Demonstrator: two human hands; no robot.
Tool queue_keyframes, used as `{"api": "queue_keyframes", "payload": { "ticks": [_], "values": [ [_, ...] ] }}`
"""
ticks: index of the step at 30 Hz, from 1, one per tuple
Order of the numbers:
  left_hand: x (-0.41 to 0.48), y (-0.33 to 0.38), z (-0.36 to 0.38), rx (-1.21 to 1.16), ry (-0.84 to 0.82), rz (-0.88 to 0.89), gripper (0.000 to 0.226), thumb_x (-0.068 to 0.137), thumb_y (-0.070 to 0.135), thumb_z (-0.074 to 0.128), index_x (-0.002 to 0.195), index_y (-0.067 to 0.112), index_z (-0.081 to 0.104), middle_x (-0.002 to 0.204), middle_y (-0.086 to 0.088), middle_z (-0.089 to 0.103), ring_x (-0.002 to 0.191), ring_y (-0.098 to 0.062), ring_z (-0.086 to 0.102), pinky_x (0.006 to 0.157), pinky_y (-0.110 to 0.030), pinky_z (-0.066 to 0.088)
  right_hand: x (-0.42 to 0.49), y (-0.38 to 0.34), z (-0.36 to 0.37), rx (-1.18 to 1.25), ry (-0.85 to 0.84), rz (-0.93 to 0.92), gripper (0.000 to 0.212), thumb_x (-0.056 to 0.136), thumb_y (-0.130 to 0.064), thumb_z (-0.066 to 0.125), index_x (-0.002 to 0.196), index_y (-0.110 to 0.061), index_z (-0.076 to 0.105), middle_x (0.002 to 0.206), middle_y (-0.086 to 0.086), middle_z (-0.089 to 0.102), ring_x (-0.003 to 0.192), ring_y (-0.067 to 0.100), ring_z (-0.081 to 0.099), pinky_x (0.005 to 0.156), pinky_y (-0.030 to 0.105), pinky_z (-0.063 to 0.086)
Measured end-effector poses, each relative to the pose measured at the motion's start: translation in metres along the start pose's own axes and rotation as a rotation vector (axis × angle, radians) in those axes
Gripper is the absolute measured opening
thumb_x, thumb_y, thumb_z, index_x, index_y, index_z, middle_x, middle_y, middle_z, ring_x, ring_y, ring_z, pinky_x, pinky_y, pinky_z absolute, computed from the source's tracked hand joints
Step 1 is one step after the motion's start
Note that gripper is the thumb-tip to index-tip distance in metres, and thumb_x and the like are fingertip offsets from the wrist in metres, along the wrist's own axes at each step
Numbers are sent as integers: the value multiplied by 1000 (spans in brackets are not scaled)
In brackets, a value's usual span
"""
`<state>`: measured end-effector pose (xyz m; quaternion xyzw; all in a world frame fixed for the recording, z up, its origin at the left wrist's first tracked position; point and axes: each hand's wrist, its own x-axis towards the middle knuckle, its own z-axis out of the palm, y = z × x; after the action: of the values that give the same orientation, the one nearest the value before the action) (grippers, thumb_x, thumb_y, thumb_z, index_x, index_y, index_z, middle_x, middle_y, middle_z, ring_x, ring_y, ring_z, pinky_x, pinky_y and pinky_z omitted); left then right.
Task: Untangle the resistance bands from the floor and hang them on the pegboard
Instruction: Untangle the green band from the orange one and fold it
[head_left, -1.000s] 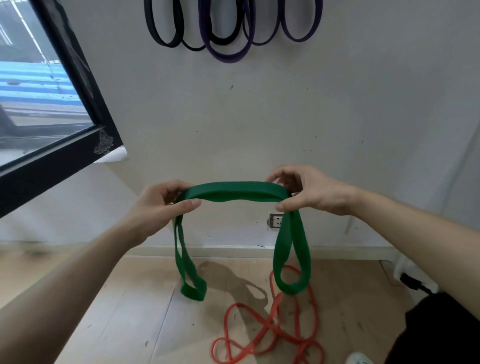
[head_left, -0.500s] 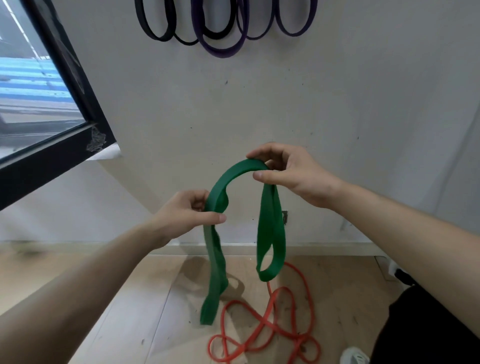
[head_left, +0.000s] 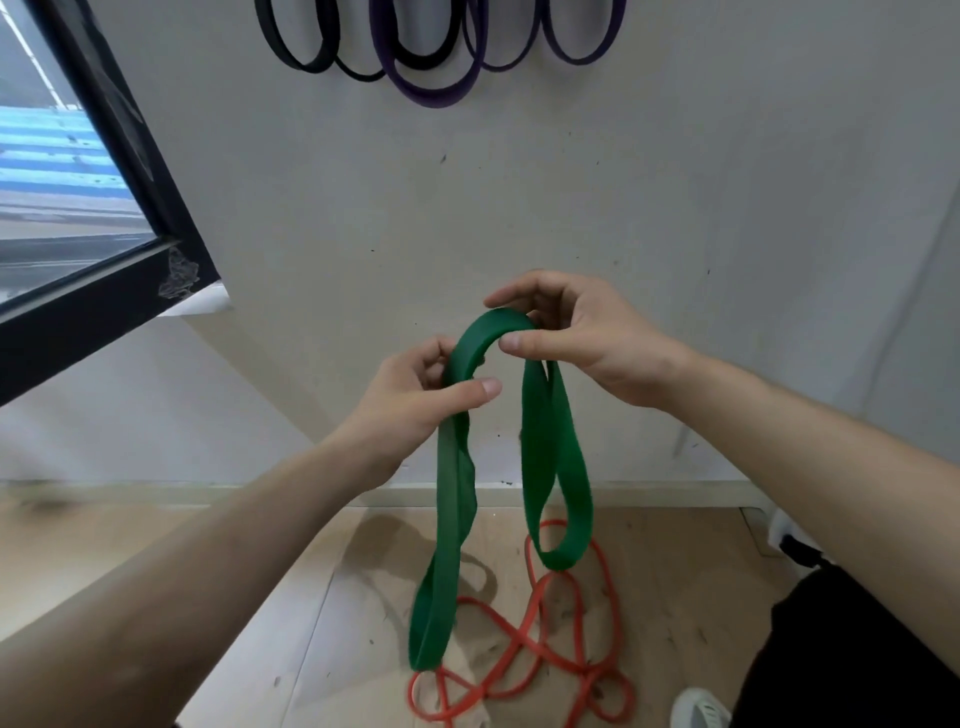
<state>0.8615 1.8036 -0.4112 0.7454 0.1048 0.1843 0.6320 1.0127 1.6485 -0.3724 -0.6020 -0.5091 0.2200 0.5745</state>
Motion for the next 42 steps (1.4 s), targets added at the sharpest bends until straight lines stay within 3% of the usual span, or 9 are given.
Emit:
{"api": "queue_keyframes", "payload": {
  "ticks": [4,6,11,15,20,26,30,35,42],
  "values": [
    [3,9,-3,8,67,78,33,78,21,83,106,8,71,78,9,69,76,-6,63,76,-21,49,0,7,-9,-71,-125,109,41,84,-8,78,122,-17,64,105,20,67,94,23,66,88,39,54],
    [3,14,-3,17,78,94,26,81,16,79,104,7,71,77,10,70,74,-4,63,73,-17,49,-2,19,-9,-117,-248,227,37,84,-7,77,118,-17,64,101,12,68,94,22,67,85,35,57],
    [0,17,-10,-25,152,89,20,76,26,81,93,19,74,75,10,65,74,-10,57,81,-30,48,-9,60,-2,-309,-508,473,19,86,-14,77,102,-10,67,100,6,69,102,26,67,90,34,54],
    [-4,12,-29,-43,200,55,16,76,29,78,89,20,74,70,10,60,70,-13,54,83,-35,46,-9,64,-9,-203,-324,456,24,83,-10,79,102,-4,66,99,16,68,103,29,68,89,34,51],
    [-9,-2,-60,48,205,-27,37,72,30,85,99,7,73,71,5,61,72,-15,58,82,-34,48,-7,51,-15,-68,-109,315,27,83,-1,77,107,-8,67,98,21,66,95,38,67,101,57,50],
    [-16,-14,-69,210,46,-121,39,61,33,91,95,20,76,85,-5,73,84,-21,68,83,-34,55,-6,28,-12,6,39,197,34,87,0,72,119,-9,67,110,23,72,103,34,71,100,47,55],
    [-15,-9,-54,245,-21,-119,36,75,10,86,108,9,70,87,-8,73,85,-24,70,87,-37,58,-3,16,-4,27,56,100,34,88,0,71,121,-6,66,105,19,73,96,25,71,94,36,57],
    [-11,1,-24,125,-49,-41,44,69,24,88,107,14,70,92,-5,75,87,-18,72,83,-27,57,-3,10,14,-39,-10,57,35,86,-5,75,120,-8,68,104,7,74,95,15,71,85,25,55],
    [-9,11,-12,91,25,67,41,70,30,84,107,15,73,99,-2,78,94,-14,73,83,-23,54,-6,13,8,-145,-113,91,42,83,-14,81,122,-15,65,107,12,72,101,28,70,92,41,58]
  ]
}}
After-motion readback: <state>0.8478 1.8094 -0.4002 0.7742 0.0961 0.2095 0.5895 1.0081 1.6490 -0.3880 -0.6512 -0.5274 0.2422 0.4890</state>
